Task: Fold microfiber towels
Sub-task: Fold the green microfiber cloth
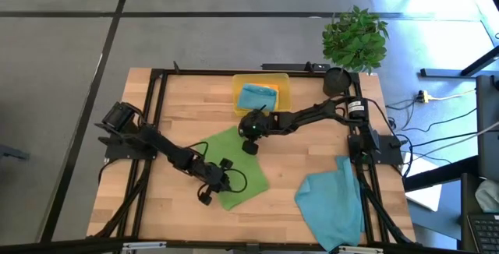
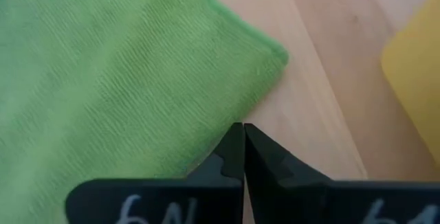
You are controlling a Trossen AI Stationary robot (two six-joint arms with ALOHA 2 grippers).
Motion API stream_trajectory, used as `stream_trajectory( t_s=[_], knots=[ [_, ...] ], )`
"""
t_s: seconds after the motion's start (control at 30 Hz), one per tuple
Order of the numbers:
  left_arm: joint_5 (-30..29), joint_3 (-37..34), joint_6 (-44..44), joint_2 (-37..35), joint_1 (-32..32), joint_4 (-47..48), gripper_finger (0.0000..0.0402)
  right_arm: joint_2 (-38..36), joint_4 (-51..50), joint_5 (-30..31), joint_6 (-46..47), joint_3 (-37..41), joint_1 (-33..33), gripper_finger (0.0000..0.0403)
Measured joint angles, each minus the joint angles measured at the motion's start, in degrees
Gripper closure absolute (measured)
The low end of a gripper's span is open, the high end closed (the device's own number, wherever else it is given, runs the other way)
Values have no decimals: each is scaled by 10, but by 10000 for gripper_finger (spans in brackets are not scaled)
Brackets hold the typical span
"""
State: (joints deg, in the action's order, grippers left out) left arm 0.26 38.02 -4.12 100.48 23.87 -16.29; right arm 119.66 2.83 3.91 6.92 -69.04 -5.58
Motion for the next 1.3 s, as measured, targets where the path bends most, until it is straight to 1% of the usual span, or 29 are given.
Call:
stream_trajectory(
  t_s=[0.17,0.37,0.5,0.57,0.7,0.93,1.07,1.17,1.23,1.3],
  knots=[
    [5,1,-5,-3,0,25,400,-2,-35,21,10,-2,6,397],
    [4,0,-14,-5,0,19,394,-20,-56,31,17,1,19,397],
    [-8,5,-28,-25,1,37,398,-44,-35,58,5,1,22,397],
    [-10,9,-34,-41,1,34,400,-46,-2,51,3,0,21,397],
    [-7,10,-35,-49,4,30,398,-39,46,7,3,0,21,397],
    [-5,11,-22,-46,29,25,399,-38,47,6,4,0,20,397],
    [-5,11,-24,-46,39,6,401,-31,60,13,4,0,21,397],
    [-5,11,-30,-41,39,-12,400,-17,70,14,4,1,21,397],
    [-5,11,-35,-32,34,-6,399,-9,67,10,5,1,21,397],
    [11,11,-35,-22,26,-11,401,0,73,7,5,1,21,397]
  ],
)
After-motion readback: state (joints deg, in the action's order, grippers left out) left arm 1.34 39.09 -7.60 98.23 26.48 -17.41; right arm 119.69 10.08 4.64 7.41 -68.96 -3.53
